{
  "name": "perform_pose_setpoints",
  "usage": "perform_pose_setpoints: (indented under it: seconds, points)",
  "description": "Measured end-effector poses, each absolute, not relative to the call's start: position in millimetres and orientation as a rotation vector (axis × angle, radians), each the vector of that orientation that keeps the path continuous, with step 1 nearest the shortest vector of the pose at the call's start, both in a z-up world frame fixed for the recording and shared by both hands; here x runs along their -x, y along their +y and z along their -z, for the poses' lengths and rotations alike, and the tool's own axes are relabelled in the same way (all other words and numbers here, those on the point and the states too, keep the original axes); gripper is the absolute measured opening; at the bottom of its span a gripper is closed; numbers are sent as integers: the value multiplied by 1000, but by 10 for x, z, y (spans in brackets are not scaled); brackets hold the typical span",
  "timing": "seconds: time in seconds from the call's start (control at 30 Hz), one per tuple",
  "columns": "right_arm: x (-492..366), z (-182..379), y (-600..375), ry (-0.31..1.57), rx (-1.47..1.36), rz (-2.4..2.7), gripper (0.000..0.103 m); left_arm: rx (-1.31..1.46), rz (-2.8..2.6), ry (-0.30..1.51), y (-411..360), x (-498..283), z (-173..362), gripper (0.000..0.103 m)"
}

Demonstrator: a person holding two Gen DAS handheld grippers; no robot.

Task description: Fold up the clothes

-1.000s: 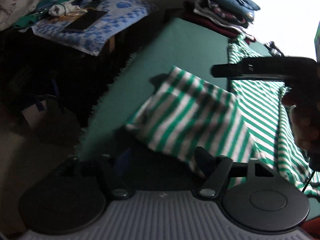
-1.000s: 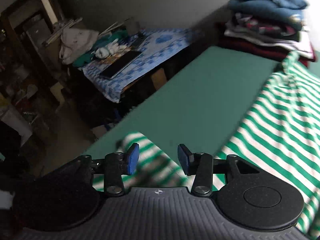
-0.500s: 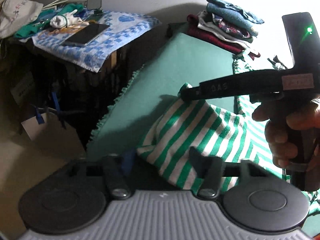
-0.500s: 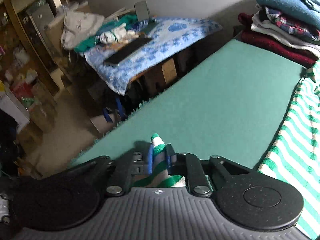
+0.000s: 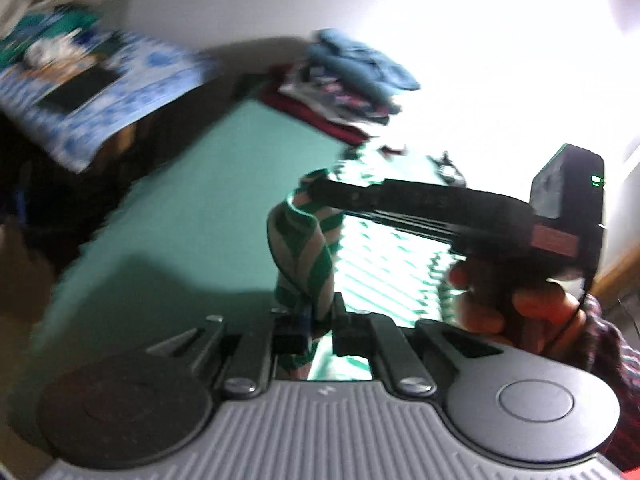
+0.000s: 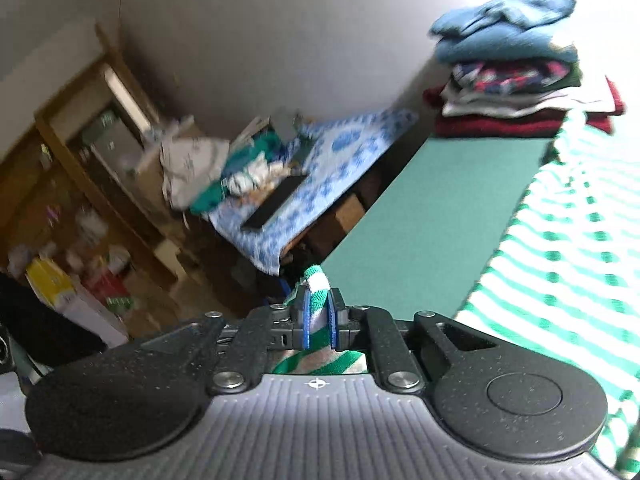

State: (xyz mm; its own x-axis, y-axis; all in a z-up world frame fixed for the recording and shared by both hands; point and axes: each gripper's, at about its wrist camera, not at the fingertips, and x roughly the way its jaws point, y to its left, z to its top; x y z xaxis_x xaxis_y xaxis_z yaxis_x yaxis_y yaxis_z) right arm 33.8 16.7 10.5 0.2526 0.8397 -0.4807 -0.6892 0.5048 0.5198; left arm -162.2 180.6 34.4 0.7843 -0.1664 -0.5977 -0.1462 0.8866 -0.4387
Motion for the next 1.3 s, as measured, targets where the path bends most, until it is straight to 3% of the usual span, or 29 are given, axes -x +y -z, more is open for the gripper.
perform_pose_setpoints:
  seconds: [0.3,0.8,0.83,0.9,0.97,1.03,1.1,1.13,1.3]
  points:
    - [-459,-262,-869,754,-442,-1003,10,388,219,727,871,1383,-373,3]
    - [-543,252,-1986,828,-544,-789,10,308,367,888,19,1226,-32,6]
    - [-541,282,-2017,833,-533,-770,11,304,374,899,-21,1221,-9,9]
    - [-533,321,-2071,846,-503,-738,27,294,388,920,-101,1213,36,14]
    - [-498,319,-2143,858,-482,-743,36,247,355,922,-20,1305,5,29]
    - [-425,292,-2244,871,-488,-793,38,197,318,921,75,1407,-32,50]
    - [-338,276,-2291,908,-487,-847,45,147,281,920,170,1508,-70,65]
    - [-286,284,-2272,925,-454,-856,45,122,263,919,217,1559,-88,68]
    - [-103,429,-2151,978,-287,-819,46,1,181,988,328,1599,124,67]
